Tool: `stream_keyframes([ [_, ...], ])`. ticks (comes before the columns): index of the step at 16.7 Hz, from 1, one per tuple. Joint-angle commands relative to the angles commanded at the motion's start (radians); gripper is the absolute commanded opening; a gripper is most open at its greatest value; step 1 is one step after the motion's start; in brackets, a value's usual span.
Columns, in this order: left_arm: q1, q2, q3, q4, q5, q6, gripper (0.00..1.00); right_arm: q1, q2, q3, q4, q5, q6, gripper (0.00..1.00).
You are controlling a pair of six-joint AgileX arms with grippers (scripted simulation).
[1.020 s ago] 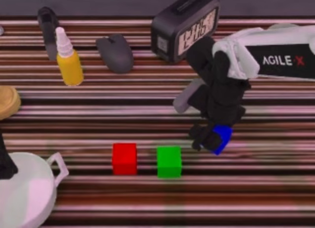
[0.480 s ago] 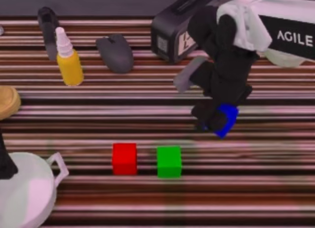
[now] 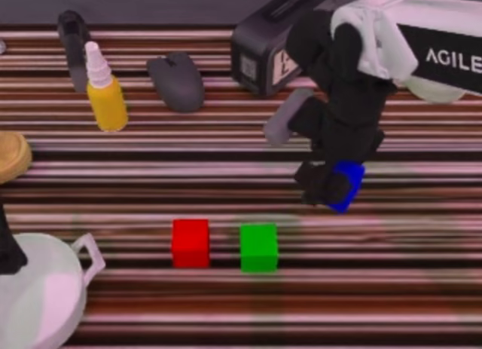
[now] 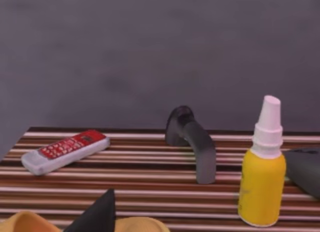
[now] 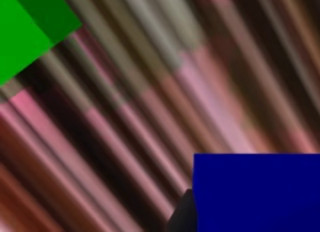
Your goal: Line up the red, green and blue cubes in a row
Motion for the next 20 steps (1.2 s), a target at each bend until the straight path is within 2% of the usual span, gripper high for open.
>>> stream_keyframes([
  [6,0.0,0.0,0.0,0.0,0.0,0.0,1.0,0.059,-0.102,-0.109,-0.001,-0.007,-0.348,0.0],
  [9,0.0,0.0,0.0,0.0,0.0,0.0,1.0,0.082,-0.151,-0.156,0.004,-0.01,-0.472,0.0],
  [16,0.0,0.0,0.0,0.0,0.0,0.0,1.0,0.083,-0.162,-0.169,0.009,-0.01,-0.498,0.0],
  [20,0.0,0.0,0.0,0.0,0.0,0.0,1.0,0.086,-0.126,-0.238,0.107,-0.01,-0.5,0.0],
])
